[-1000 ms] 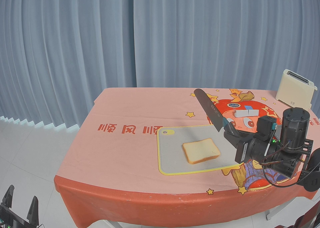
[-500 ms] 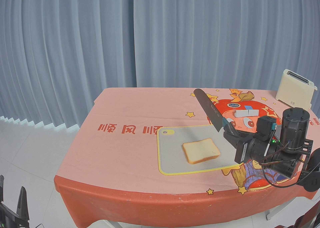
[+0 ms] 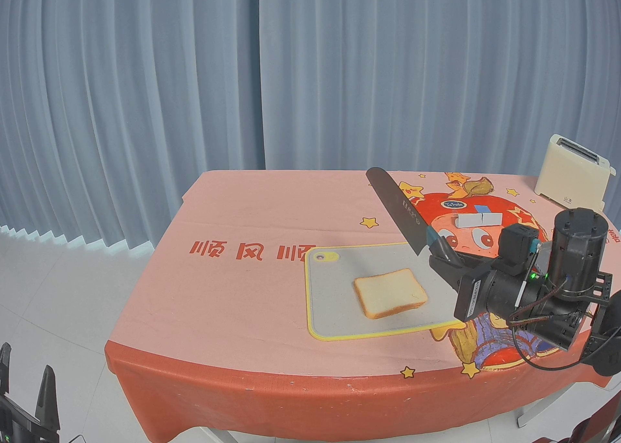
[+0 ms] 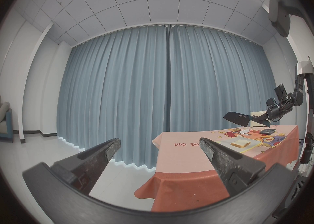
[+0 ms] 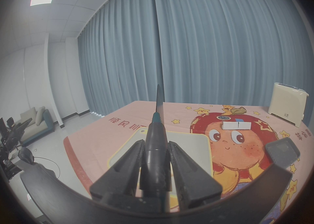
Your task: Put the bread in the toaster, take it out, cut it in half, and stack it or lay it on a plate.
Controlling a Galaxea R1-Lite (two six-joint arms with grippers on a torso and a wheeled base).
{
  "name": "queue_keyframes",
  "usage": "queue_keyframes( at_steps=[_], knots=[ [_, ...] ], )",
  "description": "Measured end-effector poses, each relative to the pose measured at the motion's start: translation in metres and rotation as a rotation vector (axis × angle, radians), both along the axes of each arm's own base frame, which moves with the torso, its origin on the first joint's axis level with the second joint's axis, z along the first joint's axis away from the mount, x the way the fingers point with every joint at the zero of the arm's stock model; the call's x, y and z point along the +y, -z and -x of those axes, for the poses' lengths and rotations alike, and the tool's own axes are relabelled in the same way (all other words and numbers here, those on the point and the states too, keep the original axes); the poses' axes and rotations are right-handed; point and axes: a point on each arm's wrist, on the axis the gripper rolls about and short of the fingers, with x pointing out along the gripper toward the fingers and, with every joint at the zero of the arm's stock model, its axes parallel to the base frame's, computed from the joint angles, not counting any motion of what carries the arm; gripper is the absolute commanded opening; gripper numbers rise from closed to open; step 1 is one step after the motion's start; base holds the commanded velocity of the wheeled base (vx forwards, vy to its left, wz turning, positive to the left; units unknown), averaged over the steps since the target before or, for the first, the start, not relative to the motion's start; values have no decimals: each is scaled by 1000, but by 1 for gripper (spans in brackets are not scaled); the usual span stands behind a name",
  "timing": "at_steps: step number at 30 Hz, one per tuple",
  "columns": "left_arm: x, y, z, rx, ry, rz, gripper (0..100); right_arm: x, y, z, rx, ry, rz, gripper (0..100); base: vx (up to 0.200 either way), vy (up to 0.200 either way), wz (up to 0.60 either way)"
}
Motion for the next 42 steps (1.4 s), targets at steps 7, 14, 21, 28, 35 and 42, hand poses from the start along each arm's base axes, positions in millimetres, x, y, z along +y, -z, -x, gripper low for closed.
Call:
queue_keyframes(
  at_steps=[7,14,21,28,35,42],
  knots=[
    [0,-5,-3,-5,32,-23,100,2,-2,4,-3,-20,-7,0,0,0,0],
    [-3,-13,-13,29,140,-58,100,5,-1,6,2,-37,-12,0,0,0,0],
    [-6,-41,-30,81,284,-99,100,5,0,7,6,-43,-9,0,0,0,0],
    [-11,-85,-52,78,493,-169,100,5,2,8,13,-46,-4,0,0,0,0],
    [-14,-112,-81,112,625,-196,100,6,5,11,21,-61,0,0,0,0,0],
    [-15,-146,-123,107,651,-184,100,8,9,15,52,-77,-18,0,0,0,0]
  ],
)
